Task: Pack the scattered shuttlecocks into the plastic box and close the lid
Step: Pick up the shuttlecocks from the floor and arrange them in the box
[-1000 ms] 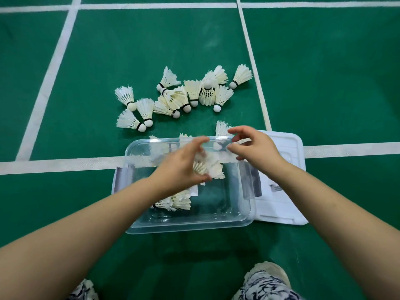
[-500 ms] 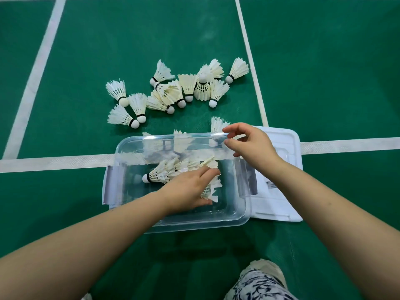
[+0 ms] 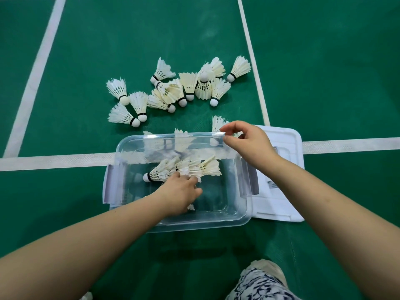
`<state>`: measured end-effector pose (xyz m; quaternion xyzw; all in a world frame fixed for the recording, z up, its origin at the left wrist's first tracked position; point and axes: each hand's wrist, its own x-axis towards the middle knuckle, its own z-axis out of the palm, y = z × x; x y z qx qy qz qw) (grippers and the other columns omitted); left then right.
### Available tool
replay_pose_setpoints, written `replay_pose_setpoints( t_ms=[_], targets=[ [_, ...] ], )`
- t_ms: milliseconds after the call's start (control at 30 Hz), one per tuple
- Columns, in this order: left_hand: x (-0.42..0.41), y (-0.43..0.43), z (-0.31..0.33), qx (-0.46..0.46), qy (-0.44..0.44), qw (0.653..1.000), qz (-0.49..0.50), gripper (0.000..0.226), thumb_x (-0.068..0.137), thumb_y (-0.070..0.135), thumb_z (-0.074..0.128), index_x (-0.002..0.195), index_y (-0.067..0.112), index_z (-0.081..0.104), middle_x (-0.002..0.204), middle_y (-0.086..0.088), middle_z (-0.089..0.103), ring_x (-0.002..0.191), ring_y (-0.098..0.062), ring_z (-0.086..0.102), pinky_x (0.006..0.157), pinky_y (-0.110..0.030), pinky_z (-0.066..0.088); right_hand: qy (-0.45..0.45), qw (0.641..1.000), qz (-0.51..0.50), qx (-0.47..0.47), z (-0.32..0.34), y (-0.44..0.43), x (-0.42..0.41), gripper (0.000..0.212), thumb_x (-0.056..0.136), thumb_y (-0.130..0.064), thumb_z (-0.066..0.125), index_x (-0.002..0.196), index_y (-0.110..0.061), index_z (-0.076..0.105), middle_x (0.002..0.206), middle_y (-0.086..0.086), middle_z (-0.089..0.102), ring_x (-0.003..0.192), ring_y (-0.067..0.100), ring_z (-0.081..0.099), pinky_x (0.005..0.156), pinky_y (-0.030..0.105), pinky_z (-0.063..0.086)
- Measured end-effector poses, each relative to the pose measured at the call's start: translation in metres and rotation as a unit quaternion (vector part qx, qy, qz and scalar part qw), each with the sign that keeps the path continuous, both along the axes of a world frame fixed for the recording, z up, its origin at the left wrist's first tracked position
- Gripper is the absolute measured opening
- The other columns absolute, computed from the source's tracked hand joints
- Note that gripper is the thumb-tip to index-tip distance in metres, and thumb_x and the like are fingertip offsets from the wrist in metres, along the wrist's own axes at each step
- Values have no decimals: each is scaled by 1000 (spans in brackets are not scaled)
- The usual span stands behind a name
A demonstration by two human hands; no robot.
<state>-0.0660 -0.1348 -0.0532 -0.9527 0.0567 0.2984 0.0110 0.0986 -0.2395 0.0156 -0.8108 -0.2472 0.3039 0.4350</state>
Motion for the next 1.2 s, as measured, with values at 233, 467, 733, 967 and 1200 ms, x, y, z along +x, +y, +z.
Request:
replay_pose_setpoints(
  t_ms=[233, 467, 733, 967, 1200],
  targets=[
    [-8, 4, 0, -47, -157, 986, -1, 86, 47, 42, 81, 121, 26, 43, 119, -9, 54, 95, -28, 55, 75, -37, 46, -28, 998, -50, 35, 4, 4, 10, 15, 84, -12, 58, 86, -25, 65, 75, -15, 57, 46, -3, 42, 54, 10, 35],
    [5, 23, 17, -65, -359, 929, 65, 76, 63, 63, 66, 122, 24, 42, 111, -5, 58, 95, -24, 52, 77, -36, 49, -65, 988, -117, -71, -16, 5, 62, 34, 89, -34, 50, 121, -24, 53, 105, 0, 58, 89, 18, 53, 92, 36, 45],
    [27, 34, 37, -144, -436, 873, 164, 66, 77, 57, 48, 130, 22, 30, 122, -1, 33, 107, -24, 37, 90, -40, 36, -55, 971, 38, -228, -52, 20, 74, 70, 85, -24, 62, 144, -30, 25, 148, 12, 25, 122, 27, 44, 84, 24, 34],
    [31, 43, 29, -167, -454, 855, 189, 61, 80, 50, 52, 128, 18, 32, 120, -3, 35, 105, -24, 41, 89, -42, 40, -75, 968, 85, -225, -74, 39, 76, 77, 77, -22, 73, 142, -25, 32, 149, 10, 27, 120, 30, 50, 103, 33, 37],
    [31, 52, 25, -176, -459, 847, 201, 54, 83, 44, 51, 127, 16, 34, 118, -3, 36, 105, -23, 42, 90, -38, 39, -111, 955, 127, -243, -72, 69, 83, 31, 81, -22, 69, 109, -11, 64, 100, 7, 67, 83, 15, 52, 73, 22, 35]
  ],
)
